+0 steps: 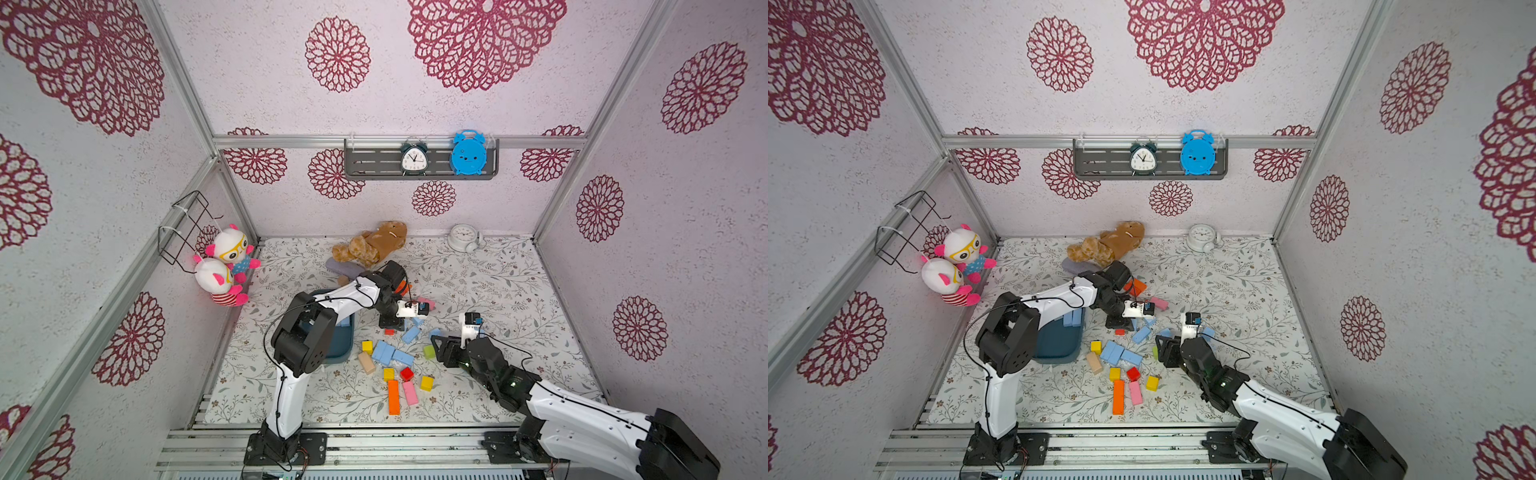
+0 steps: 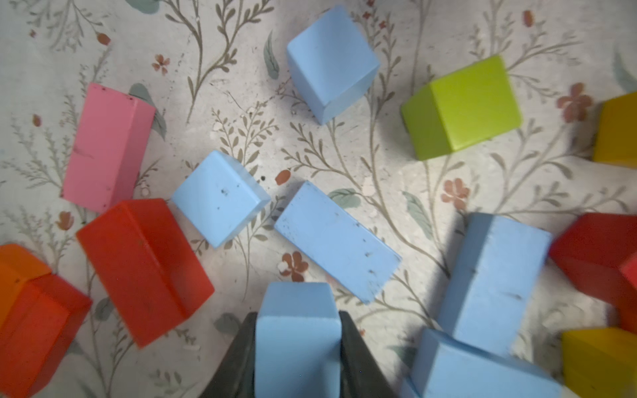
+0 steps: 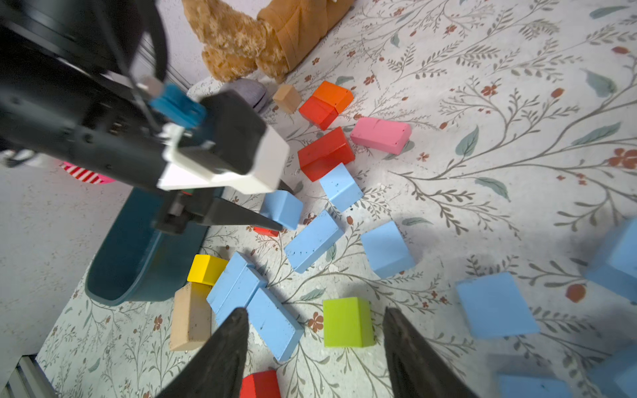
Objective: Pick out the blue building blocks
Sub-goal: Pick up the building block from the center of the board, then place the building block in the storage box.
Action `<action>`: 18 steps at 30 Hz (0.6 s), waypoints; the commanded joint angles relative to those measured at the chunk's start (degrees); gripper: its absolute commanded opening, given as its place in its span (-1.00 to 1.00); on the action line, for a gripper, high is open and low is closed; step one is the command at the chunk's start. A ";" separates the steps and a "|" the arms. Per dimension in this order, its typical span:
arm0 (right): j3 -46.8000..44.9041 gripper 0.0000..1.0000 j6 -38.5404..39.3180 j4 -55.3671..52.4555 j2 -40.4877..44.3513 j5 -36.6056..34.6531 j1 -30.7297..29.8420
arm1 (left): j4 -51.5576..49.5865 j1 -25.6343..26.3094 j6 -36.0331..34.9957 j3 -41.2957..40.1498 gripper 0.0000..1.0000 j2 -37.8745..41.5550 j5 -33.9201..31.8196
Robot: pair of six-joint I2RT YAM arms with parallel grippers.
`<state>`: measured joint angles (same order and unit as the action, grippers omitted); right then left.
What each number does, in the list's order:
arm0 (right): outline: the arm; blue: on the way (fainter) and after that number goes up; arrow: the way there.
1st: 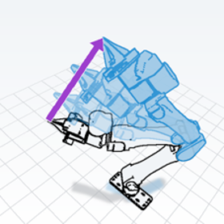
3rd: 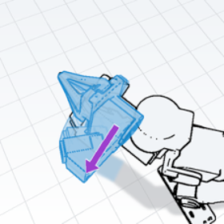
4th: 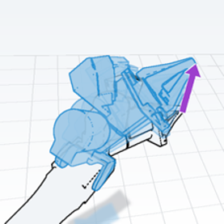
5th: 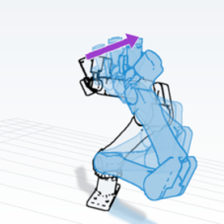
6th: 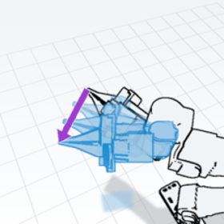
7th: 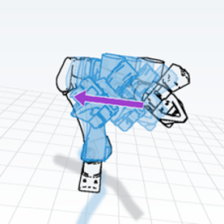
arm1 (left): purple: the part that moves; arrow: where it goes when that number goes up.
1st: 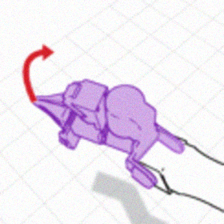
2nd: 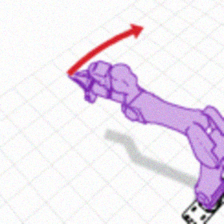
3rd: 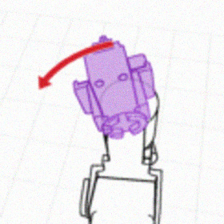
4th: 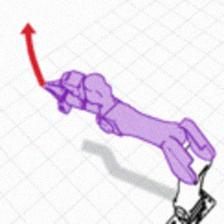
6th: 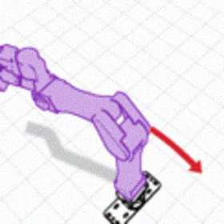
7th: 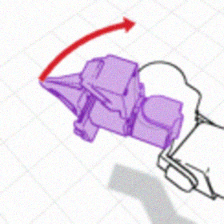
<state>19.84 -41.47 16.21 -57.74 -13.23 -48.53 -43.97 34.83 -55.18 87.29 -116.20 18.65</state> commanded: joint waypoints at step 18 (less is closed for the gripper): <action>21.24 0.28 5.03 19.56 -32.60 14.81 -1.80 | -2.24 -34.41 -5.63 -20.69 -0.43 24.47 -2.88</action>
<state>39.33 -37.50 32.73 -90.39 -0.01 -50.06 -47.51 0.08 -56.71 67.51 -91.88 17.10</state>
